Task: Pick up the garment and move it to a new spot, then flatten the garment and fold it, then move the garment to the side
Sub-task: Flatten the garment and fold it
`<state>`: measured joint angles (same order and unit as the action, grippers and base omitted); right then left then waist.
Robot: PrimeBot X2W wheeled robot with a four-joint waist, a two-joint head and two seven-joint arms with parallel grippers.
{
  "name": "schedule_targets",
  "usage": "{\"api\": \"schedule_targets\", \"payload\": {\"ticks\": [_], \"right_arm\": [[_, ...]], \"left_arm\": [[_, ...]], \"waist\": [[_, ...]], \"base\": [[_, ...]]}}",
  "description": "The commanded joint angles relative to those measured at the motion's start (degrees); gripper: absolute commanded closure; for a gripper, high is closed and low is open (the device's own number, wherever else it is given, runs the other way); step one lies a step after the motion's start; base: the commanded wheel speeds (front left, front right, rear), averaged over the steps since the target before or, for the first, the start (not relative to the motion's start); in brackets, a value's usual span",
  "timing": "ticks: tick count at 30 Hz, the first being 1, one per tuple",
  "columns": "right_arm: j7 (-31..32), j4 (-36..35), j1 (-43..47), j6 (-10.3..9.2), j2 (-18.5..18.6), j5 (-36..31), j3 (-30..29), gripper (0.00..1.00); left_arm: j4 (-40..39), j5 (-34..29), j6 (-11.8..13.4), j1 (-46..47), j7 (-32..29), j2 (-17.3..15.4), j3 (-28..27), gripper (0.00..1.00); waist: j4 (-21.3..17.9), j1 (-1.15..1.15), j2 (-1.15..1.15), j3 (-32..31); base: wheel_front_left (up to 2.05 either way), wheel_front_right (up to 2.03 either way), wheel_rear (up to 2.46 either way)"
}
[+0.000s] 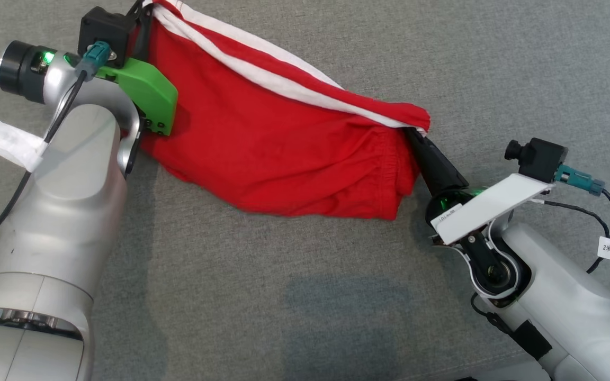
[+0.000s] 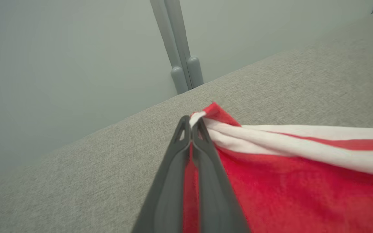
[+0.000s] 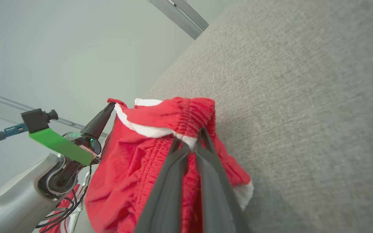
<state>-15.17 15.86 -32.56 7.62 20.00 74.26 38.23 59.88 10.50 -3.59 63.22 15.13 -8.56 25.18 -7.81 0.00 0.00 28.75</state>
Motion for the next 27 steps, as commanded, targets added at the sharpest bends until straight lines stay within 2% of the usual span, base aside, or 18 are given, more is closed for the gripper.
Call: {"api": "schedule_targets", "payload": {"ticks": [1,5,9,10,11,12,13,16,19,25,27], "right_arm": [[0.0,2.6,2.2,-0.26,0.5,-1.2,-2.0,1.0],[0.1,2.9,3.9,-0.28,-1.0,-3.3,-4.0,1.0],[0.1,3.1,4.0,-0.27,-2.5,-4.8,-3.0,0.98],[0.1,3.1,3.7,-0.24,-2.9,-5.0,-2.8,0.8],[0.1,3.1,3.4,-0.24,-3.2,-5.4,-2.9,0.56],[0.1,3.2,3.0,-0.24,-3.4,-6.0,-3.2,0.0],[0.1,3.4,2.9,-0.2,-3.5,-6.4,-3.5,0.0],[0.1,4.1,2.9,-0.2,-3.5,-8.7,-5.0,0.0],[0.1,5.1,3.6,-0.2,-2.5,-14.6,-8.3,0.0],[0.0,5.0,7.3,-0.16,-4.9,-33.2,-23.4,0.0],[0.0,4.4,9.4,-0.17,-6.8,-39.3,-29.0,0.0]], "left_arm": [[0.9,-0.6,1.4,1.4,0.0,-0.7,-0.2,1.0],[1.7,-0.9,2.9,1.7,0.0,-0.9,-0.5,1.0],[5.2,-1.0,3.1,2.4,0.0,-0.6,-0.1,1.0],[6.0,-1.0,3.1,2.6,0.0,-0.6,0.0,1.0],[6.5,-0.8,3.0,2.7,0.0,-0.5,-0.1,0.88],[6.5,-0.5,3.0,2.8,0.0,-0.4,-0.2,0.5],[6.4,-0.7,2.9,2.8,0.0,-0.4,-0.1,0.0],[5.2,-0.3,2.6,2.2,0.0,0.0,-0.2,0.0],[3.9,0.1,2.7,0.7,0.0,0.4,-0.6,0.0],[0.8,2.2,2.0,-2.6,0.0,1.1,-2.7,0.0],[1.0,2.9,1.5,-4.1,0.0,1.6,-3.4,0.0]], "waist": [[-1.3,0.0,0.0,1.0],[-1.9,0.0,0.0,1.0],[-2.4,0.0,0.0,0.7],[-2.5,0.0,0.0,0.7],[-2.6,0.0,0.0,0.8],[-2.6,0.0,0.0,0.9],[-2.6,0.0,0.0,0.9],[-2.0,0.0,0.0,0.7],[-1.4,0.0,0.0,-0.2],[0.2,0.0,0.0,-3.0],[0.9,0.0,0.0,-3.9]], "base": [[0.0,0.0,0.0],[0.0,0.0,0.0],[0.0,0.0,0.0],[0.0,0.0,0.0],[0.0,0.0,0.0],[0.0,0.0,0.0],[0.0,0.0,0.0],[0.0,0.0,0.0],[0.0,0.0,0.0],[0.0,0.0,0.0],[0.0,0.0,0.0]]}}
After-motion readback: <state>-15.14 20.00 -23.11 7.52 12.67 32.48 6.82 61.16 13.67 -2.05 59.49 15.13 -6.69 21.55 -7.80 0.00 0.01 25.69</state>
